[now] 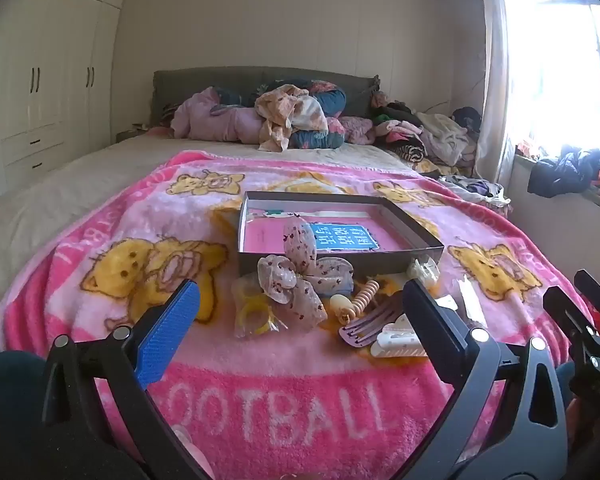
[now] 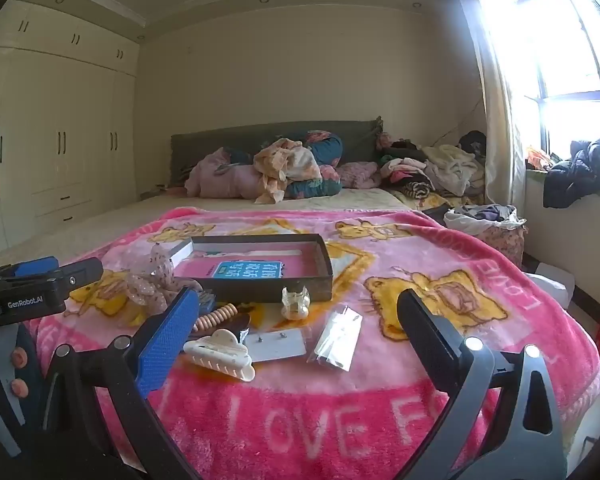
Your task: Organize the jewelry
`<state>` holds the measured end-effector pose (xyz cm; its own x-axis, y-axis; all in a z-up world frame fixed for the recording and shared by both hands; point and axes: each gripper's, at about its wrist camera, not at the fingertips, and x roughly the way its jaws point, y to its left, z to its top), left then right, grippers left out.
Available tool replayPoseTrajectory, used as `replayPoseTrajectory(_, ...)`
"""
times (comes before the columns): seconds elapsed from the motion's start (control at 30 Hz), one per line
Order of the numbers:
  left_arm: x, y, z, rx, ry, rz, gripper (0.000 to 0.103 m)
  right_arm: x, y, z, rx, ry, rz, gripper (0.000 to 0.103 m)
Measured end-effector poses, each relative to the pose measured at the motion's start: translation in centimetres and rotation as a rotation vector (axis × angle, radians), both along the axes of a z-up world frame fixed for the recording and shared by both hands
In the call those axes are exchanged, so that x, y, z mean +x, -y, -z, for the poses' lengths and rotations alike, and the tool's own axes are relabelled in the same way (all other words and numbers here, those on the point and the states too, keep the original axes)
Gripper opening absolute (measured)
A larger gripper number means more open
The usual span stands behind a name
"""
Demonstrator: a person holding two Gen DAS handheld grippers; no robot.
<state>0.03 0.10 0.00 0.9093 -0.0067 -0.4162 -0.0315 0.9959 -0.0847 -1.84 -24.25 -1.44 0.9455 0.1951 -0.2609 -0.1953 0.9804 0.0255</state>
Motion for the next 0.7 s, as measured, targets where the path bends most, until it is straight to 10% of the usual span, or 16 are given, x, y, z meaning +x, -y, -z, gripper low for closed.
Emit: replayPoseTrajectory(0.7,0.26,-0.25,0.17,0.009,0.007,-0.003,0.093,-0.06,-0.23,0.01,0.003,0.006,-0.005,0.097)
